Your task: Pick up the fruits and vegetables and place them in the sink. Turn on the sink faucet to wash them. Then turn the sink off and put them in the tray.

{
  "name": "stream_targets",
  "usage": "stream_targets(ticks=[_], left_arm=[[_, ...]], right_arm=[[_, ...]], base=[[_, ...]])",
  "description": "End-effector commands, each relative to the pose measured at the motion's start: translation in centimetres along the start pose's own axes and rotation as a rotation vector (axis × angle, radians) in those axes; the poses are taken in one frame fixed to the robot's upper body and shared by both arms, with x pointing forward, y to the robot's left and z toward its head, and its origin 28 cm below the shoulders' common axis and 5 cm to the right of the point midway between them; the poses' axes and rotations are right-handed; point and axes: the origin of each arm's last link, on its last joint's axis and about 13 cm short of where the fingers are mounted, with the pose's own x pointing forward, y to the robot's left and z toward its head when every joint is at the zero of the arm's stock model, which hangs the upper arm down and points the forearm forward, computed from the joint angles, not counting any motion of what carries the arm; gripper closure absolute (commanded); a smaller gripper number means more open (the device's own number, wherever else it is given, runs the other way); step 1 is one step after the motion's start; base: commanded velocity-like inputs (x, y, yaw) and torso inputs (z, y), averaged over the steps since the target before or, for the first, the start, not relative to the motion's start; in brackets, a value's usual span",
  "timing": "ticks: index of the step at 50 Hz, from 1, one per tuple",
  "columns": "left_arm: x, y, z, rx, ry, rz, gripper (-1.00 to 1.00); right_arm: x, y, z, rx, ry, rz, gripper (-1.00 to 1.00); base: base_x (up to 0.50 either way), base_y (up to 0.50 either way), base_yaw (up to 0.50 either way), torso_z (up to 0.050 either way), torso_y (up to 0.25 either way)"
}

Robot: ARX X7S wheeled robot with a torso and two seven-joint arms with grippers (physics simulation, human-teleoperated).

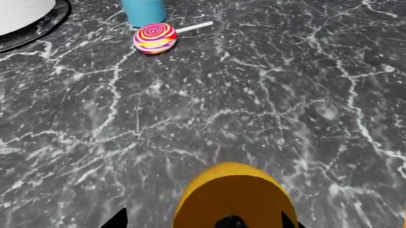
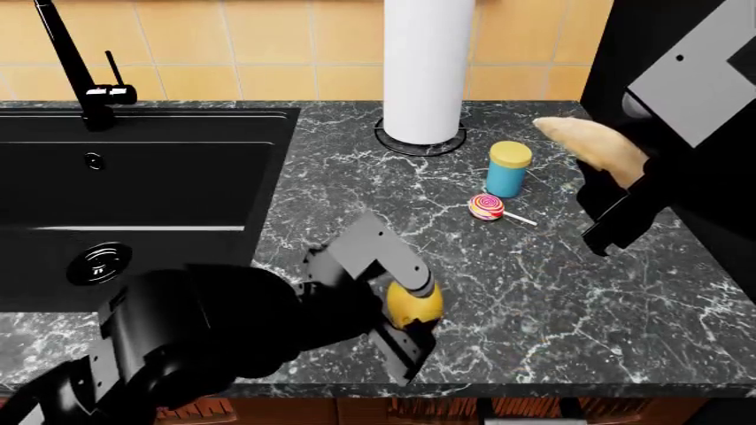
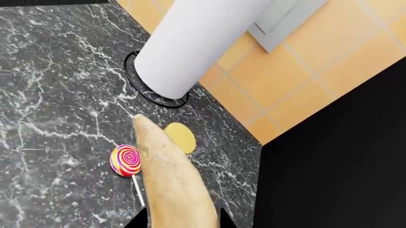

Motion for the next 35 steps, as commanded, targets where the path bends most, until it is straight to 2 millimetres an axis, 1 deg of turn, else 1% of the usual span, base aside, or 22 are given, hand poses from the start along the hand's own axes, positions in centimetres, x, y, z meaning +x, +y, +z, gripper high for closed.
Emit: stream_targets(ticks=[1, 2, 10, 13, 23, 26, 29, 33, 35], left_arm=[[1.2, 0.6, -1.1, 0.017, 0.063, 0.07, -1.0], [1.1, 0.6, -1.0, 0.018, 0.054, 0.073, 1.0], [-1.0, 0.6, 0.5, 0.008, -0.096, 0.137, 1.0], [-2.2, 0.7, 1.4, -0.001, -0.172, 0.177, 1.0], [-6.3, 0.3, 3.4, -0.006, -0.34, 0.291, 1.0], [-7.5, 0.3, 3.9, 0.003, -0.405, 0.399, 1.0], [-9.0, -0.2, 4.3, 0.018, -0.482, 0.463, 1.0], [-10.9, -0.7, 5.1, 0.04, -0.526, 0.484, 1.0], [-11.8, -0.7, 5.4, 0.048, -0.537, 0.486, 1.0]], right_arm=[[-0.1, -0.6, 0.2, -0.01, -0.025, -0.06, 1.0], [-0.1, -0.6, 0.2, -0.009, -0.025, -0.06, 1.0], [-0.3, -0.3, -0.3, 0.0, -0.027, -0.064, 1.0], [-0.5, -0.2, -0.5, 0.001, -0.028, -0.066, 1.0], [-1.3, 0.3, -1.1, -0.008, -0.034, -0.076, 1.0], [-1.6, 0.5, -1.2, 0.005, -0.051, -0.081, 1.0], [-1.8, 0.7, -1.2, 0.014, -0.07, -0.09, 1.0], [-1.9, 1.0, -1.0, 0.003, -0.078, -0.094, 1.0], [-1.9, 1.2, -0.7, -0.006, -0.082, -0.091, 1.0]], base=[[0.0, 0.0, 0.0, 0.0, 0.0], [0.0, 0.0, 0.0, 0.0, 0.0], [0.0, 0.0, 0.0, 0.0, 0.0], [0.0, 0.0, 0.0, 0.0, 0.0], [0.0, 0.0, 0.0, 0.0, 0.002], [0.0, 0.0, 0.0, 0.0, 0.0], [0.0, 0.0, 0.0, 0.0, 0.003], [0.0, 0.04, 0.0, 0.004, 0.0], [0.0, 0.48, 0.0, 0.0, 0.0]])
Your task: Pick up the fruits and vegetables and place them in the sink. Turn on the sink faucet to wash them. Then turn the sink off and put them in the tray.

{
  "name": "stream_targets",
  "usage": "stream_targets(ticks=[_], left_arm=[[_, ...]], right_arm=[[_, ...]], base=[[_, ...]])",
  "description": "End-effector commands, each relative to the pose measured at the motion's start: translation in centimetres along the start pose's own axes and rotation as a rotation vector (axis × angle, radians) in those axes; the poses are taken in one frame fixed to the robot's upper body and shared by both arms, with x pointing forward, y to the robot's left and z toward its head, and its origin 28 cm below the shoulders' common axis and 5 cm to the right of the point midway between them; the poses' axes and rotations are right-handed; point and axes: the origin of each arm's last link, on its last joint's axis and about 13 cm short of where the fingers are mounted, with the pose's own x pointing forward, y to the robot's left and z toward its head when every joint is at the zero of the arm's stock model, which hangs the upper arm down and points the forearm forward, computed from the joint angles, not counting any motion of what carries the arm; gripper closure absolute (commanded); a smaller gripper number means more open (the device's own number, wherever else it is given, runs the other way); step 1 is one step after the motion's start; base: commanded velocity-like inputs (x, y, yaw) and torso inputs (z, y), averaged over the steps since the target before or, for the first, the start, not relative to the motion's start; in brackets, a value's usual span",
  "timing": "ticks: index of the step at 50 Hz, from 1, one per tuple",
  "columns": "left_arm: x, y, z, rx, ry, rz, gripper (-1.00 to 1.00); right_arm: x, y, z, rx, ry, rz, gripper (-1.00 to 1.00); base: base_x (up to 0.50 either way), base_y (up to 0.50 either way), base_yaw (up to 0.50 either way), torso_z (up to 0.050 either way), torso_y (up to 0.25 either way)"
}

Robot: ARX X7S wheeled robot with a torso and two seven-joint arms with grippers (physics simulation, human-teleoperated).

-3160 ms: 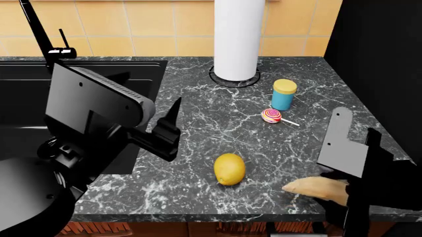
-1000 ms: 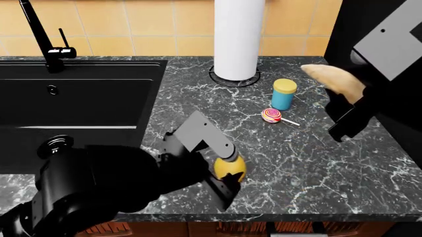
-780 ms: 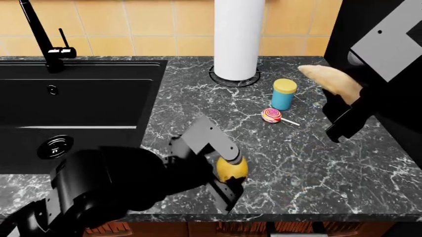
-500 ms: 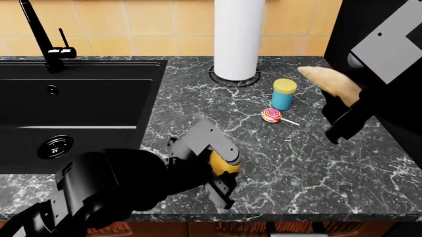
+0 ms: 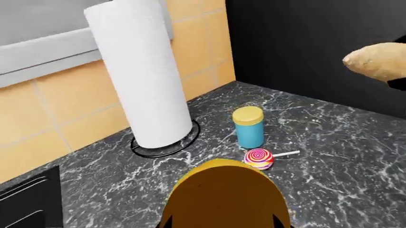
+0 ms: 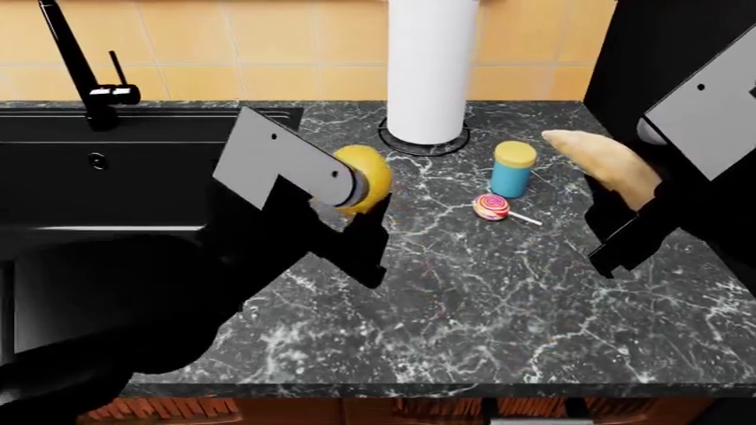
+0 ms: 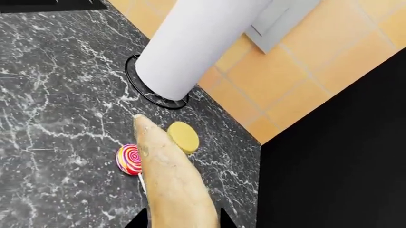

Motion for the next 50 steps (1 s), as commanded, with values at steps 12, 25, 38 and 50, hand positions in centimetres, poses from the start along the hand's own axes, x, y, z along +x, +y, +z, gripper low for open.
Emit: stream_targets(ticks=[12, 25, 38, 50], left_arm=[[-6.3, 2.0, 4.0, 0.067, -0.153, 0.16, 1.0], [-8.1, 2.1, 3.8, 0.1, -0.165, 0.194, 1.0], [-9.5, 1.7, 3.3, 0.118, -0.156, 0.197, 1.0], [-10.8, 2.4, 4.3, 0.128, -0.176, 0.238, 1.0]], right_arm=[[-1.1, 1.2, 2.5, -0.039, -0.11, -0.032, 1.0], [-2.0, 2.1, 3.8, -0.04, -0.149, -0.018, 1.0], [-2.3, 2.2, 4.0, -0.037, -0.163, -0.018, 1.0], [-2.0, 2.3, 4.4, -0.038, -0.166, -0.008, 1.0]], base=[[0.0, 0.5, 0.0, 0.0, 0.001], [0.0, 0.5, 0.0, 0.025, 0.001], [0.0, 0.5, 0.0, 0.05, 0.0], [0.0, 0.5, 0.0, 0.05, 0.0]])
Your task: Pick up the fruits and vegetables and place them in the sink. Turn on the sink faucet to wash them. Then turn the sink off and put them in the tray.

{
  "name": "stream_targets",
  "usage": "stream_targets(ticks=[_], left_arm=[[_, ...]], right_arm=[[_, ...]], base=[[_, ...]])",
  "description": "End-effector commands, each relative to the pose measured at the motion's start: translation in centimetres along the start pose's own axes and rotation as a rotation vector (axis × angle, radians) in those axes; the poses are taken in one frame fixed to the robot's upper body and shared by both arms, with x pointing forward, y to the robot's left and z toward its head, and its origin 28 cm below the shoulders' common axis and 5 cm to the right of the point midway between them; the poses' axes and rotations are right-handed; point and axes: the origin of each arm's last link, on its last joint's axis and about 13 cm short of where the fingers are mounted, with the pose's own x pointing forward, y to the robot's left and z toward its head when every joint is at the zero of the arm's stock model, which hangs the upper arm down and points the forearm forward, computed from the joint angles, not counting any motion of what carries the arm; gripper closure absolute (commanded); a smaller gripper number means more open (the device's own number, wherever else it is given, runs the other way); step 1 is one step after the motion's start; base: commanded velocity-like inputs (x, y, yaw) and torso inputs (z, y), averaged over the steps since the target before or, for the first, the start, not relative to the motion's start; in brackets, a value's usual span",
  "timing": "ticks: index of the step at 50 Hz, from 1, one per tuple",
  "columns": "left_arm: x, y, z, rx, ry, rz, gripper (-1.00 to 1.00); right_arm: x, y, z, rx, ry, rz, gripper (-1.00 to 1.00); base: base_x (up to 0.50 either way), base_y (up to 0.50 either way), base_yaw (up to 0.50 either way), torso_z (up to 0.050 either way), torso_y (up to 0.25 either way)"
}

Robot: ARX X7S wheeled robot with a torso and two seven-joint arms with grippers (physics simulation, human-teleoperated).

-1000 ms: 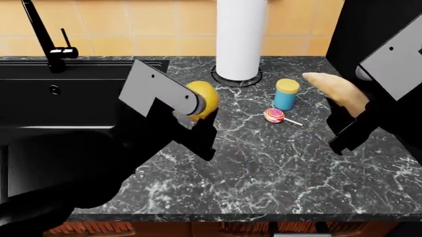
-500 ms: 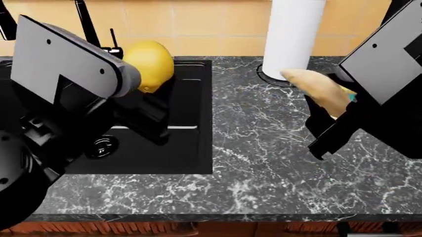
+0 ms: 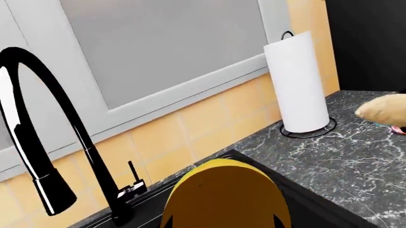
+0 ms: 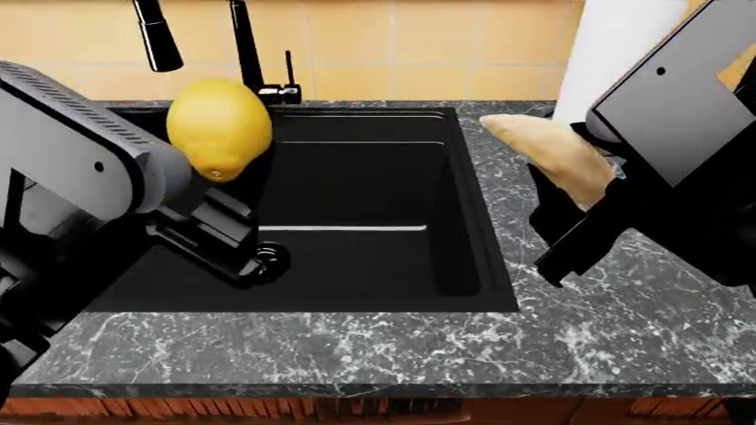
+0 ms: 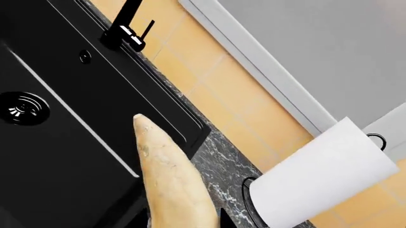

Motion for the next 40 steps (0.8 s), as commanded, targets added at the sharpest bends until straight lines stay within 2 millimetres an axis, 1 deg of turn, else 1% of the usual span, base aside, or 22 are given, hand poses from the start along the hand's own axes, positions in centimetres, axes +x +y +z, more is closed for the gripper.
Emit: stream_targets(ticks=[1, 6, 18, 26, 35, 40], left_arm=[[-0.9, 0.9, 0.7, 0.019, -0.011, 0.045, 1.0], [-1.1, 1.1, 0.4, 0.048, 0.021, 0.025, 1.0], [-2.1, 2.3, 1.8, 0.071, 0.017, 0.053, 1.0], [-2.3, 3.2, 2.9, 0.069, 0.002, 0.093, 1.0], [-1.8, 3.7, 3.9, 0.086, 0.002, 0.104, 1.0], [-1.5, 3.8, 4.7, 0.104, -0.002, 0.1, 1.0]], right_arm=[[0.1, -0.3, 0.7, -0.016, -0.032, -0.046, 1.0], [0.5, 0.1, 0.9, -0.034, -0.03, -0.02, 1.0], [0.3, -0.2, 1.7, -0.047, -0.026, 0.008, 1.0], [0.5, -0.4, 2.3, -0.051, -0.011, 0.031, 1.0], [1.0, -1.3, 2.6, -0.059, 0.024, 0.031, 1.0], [1.3, -1.7, 2.8, -0.07, 0.051, 0.03, 1.0]], base=[[0.0, 0.5, 0.0, 0.05, 0.0], [0.0, 0.5, 0.0, 0.029, 0.0], [0.02, 0.5, 0.0, 0.002, 0.0], [0.39, 0.31, 0.0, 0.0, 0.0], [0.46, 0.15, 0.0, 0.0, 0.002], [0.4, 0.43, 0.0, 0.0, 0.002]])
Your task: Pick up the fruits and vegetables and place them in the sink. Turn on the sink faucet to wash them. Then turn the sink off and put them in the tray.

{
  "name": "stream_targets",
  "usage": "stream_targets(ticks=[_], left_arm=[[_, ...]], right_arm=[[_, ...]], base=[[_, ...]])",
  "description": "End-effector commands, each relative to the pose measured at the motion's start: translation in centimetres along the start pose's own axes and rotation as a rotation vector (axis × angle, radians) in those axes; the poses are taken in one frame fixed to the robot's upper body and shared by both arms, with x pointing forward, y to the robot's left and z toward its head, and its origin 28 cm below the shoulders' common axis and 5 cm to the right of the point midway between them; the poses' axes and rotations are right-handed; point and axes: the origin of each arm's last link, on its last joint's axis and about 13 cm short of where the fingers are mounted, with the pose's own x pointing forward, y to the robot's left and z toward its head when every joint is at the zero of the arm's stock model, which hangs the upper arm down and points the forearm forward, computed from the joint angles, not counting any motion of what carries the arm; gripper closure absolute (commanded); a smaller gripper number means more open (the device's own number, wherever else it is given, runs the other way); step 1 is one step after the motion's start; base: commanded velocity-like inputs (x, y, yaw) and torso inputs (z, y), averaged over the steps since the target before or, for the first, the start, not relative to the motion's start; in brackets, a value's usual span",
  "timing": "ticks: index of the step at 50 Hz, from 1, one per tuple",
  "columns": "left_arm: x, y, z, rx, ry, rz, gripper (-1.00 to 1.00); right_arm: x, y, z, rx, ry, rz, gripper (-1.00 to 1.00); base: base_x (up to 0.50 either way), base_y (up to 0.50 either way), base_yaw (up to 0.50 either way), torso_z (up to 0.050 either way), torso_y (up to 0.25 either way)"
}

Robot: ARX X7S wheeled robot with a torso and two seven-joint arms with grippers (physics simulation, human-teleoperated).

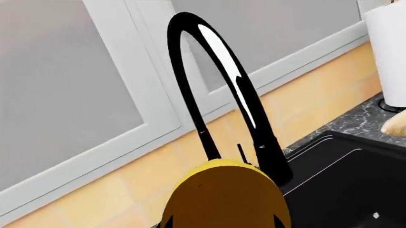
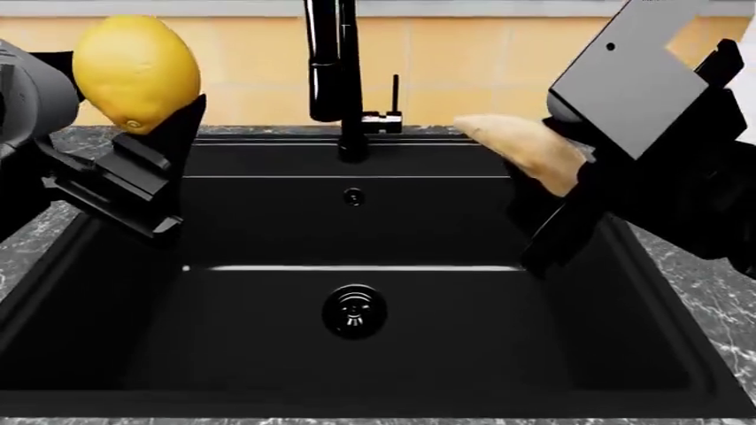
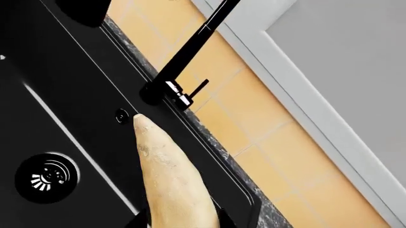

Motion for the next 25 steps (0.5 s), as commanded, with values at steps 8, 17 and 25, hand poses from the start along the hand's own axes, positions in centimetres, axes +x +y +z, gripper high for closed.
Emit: stream_targets(ticks=[8, 17, 25], left_arm=[[1.3, 0.5, 1.5, 0.033, -0.011, 0.017, 1.0], [1.8, 0.1, 1.7, 0.064, 0.004, -0.001, 1.0], [2.0, 0.0, 1.9, 0.072, 0.004, -0.009, 1.0]], right_arm=[[1.4, -2.1, 0.6, -0.019, 0.065, -0.041, 1.0], [2.1, -2.6, 0.1, -0.011, 0.09, -0.041, 1.0], [2.4, -2.6, 0.1, -0.015, 0.093, -0.028, 1.0]], base=[[0.08, 0.11, 0.0, 0.0, 0.003], [0.34, 0.21, 0.0, 0.0, 0.001], [0.15, 0.01, 0.0, 0.0, 0.003]])
